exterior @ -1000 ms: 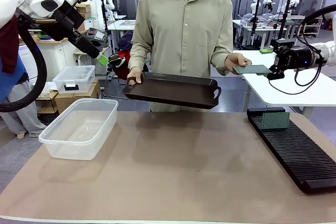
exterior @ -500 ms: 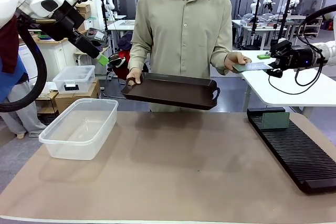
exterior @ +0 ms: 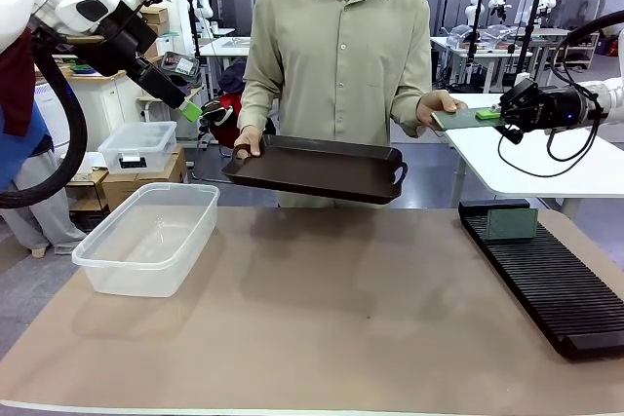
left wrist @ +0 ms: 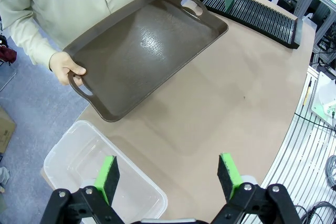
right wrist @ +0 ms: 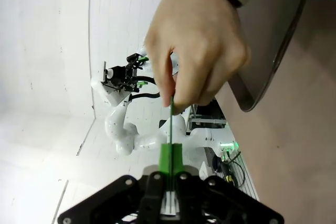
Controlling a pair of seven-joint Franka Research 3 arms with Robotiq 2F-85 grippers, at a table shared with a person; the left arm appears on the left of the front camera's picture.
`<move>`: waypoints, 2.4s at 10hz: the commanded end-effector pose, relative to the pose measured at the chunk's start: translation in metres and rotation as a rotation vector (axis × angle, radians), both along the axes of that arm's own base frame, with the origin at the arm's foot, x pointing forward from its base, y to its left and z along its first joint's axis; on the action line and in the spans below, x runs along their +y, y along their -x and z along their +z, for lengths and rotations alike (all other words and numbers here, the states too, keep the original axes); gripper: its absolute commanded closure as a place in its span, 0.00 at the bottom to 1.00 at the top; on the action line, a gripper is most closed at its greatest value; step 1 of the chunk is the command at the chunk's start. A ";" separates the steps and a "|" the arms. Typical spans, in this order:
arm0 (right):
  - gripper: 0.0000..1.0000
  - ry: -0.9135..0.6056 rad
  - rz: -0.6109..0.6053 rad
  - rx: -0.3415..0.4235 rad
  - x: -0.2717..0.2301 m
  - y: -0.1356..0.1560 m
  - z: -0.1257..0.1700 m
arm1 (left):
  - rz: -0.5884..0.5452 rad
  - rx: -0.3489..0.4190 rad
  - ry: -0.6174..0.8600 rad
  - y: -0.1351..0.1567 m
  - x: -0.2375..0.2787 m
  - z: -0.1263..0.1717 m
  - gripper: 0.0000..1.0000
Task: Sort PCBs into racks and boxes based on the side picked up.
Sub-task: Pick up the Blank PCB handed by the Human, then if the short side of the Blank PCB is picked up, insert it into the PCB Rack ; if the long side is picked up, place it in the Organizing box.
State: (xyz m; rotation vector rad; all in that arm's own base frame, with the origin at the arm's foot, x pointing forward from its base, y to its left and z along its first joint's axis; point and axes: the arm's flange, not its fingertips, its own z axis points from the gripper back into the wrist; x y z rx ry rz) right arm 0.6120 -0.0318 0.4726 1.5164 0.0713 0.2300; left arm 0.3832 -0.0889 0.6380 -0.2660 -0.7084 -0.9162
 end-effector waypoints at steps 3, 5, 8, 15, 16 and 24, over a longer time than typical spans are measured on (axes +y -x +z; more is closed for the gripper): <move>1.00 -0.028 0.019 0.013 -0.002 -0.003 0.003 | -0.005 0.009 0.005 0.000 0.001 -0.002 0.00; 1.00 0.038 -0.007 -0.007 -0.002 -0.004 0.005 | -0.005 0.009 0.005 0.000 0.001 -0.002 0.00; 1.00 -0.004 0.008 0.001 0.000 0.000 0.000 | -0.005 0.009 0.005 0.000 0.001 -0.002 0.00; 1.00 -0.004 0.008 0.001 0.000 0.000 0.000 | -0.005 0.009 0.005 0.000 0.001 -0.002 0.00; 1.00 -0.004 0.008 0.001 0.000 0.000 0.000 | -0.005 0.009 0.005 0.000 0.001 -0.002 0.00; 0.98 0.002 0.007 0.000 -0.001 0.000 0.000 | -0.005 0.009 0.005 0.000 0.001 -0.002 0.00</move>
